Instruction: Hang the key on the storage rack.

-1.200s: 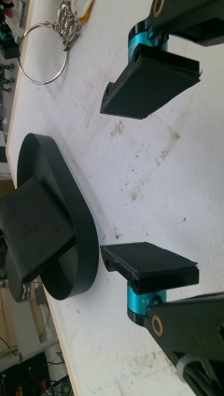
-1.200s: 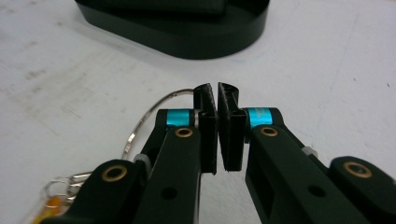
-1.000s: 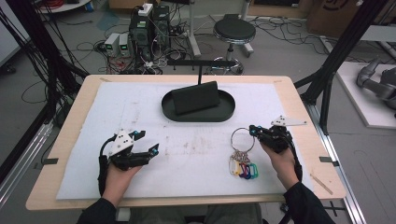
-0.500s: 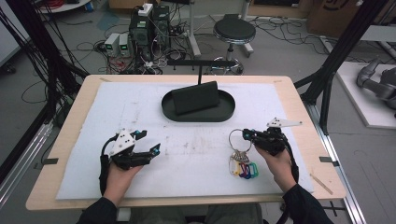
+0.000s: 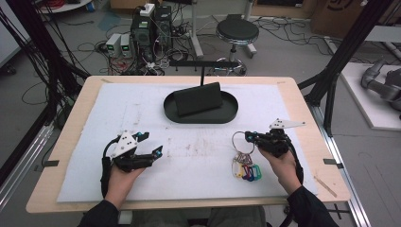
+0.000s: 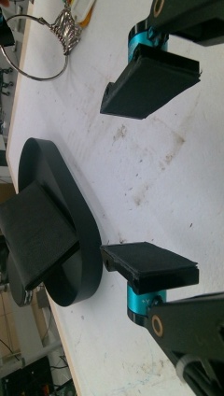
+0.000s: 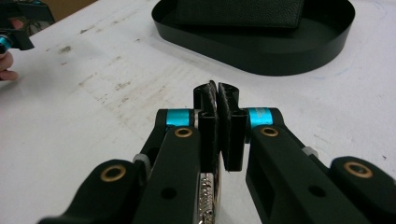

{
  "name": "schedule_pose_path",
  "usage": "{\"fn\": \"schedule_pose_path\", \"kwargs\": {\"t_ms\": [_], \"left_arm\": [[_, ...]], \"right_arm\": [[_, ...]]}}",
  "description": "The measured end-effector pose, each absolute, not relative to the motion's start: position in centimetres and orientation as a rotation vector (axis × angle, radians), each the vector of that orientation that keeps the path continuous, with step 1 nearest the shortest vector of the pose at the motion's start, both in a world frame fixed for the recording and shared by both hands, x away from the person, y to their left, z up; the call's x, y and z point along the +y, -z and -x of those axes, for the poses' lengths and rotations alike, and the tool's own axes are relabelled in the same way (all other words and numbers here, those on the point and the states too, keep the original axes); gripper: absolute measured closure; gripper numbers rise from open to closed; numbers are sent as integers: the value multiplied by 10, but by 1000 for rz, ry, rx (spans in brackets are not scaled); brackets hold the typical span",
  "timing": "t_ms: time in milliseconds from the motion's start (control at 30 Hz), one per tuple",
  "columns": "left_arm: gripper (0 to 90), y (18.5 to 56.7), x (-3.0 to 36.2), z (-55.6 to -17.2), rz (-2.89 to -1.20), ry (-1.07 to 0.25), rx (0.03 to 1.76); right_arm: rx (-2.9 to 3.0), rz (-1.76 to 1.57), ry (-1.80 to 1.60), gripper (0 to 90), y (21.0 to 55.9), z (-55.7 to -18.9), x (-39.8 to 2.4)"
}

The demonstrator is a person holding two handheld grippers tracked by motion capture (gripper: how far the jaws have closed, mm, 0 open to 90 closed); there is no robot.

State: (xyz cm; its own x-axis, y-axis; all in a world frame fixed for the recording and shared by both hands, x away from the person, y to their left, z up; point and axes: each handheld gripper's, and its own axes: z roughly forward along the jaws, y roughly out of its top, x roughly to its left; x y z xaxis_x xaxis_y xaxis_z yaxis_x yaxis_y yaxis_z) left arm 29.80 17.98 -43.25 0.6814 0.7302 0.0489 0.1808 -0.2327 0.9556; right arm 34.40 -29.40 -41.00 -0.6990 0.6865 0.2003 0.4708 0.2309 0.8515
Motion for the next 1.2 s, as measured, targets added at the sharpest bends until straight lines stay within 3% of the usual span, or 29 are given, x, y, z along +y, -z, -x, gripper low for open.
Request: {"fn": "schedule_pose_path", "kwargs": {"t_ms": [633, 1033, 1200], "left_arm": [[273, 418, 168, -300, -1713, -541, 659], [256, 402, 150, -318, -1715, -348, 616], [256, 396, 140, -323, -1717, -327, 580]], "right_arm": [[2261, -943, -1523, 878, 374, -334, -286], [2244, -866, -1564, 878, 353, -327, -286], [2239, -836, -1585, 878, 346, -328, -286]]}}
